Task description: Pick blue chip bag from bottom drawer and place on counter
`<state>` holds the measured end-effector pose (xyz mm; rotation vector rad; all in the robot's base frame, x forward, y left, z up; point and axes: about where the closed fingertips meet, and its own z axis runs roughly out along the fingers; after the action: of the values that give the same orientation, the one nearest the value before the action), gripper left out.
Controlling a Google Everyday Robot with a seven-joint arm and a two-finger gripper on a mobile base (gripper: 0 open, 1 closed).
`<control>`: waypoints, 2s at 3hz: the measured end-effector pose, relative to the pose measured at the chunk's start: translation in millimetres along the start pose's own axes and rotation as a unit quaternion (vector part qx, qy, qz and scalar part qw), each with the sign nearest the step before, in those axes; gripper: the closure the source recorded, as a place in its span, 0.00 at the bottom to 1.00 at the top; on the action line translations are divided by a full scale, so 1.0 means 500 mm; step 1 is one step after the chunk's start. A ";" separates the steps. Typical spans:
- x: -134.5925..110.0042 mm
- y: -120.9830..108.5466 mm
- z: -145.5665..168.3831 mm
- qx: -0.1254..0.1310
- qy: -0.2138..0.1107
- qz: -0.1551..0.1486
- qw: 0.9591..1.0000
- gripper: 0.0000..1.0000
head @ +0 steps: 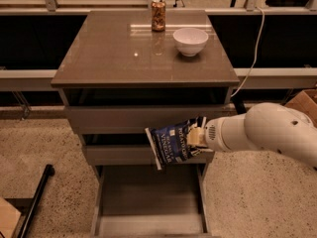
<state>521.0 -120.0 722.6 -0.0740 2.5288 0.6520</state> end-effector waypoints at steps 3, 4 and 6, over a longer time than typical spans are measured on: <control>0.005 0.366 -0.178 -0.046 -0.021 -0.079 0.996 1.00; 0.014 0.690 -0.273 -0.104 -0.028 -0.143 0.984 1.00; 0.013 0.694 -0.268 -0.105 -0.038 -0.133 0.985 1.00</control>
Offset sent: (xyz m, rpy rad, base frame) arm -0.1047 0.0892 0.1714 -0.0975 -0.2440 0.1396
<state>390.0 124.5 970.8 -0.4451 2.3129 0.7923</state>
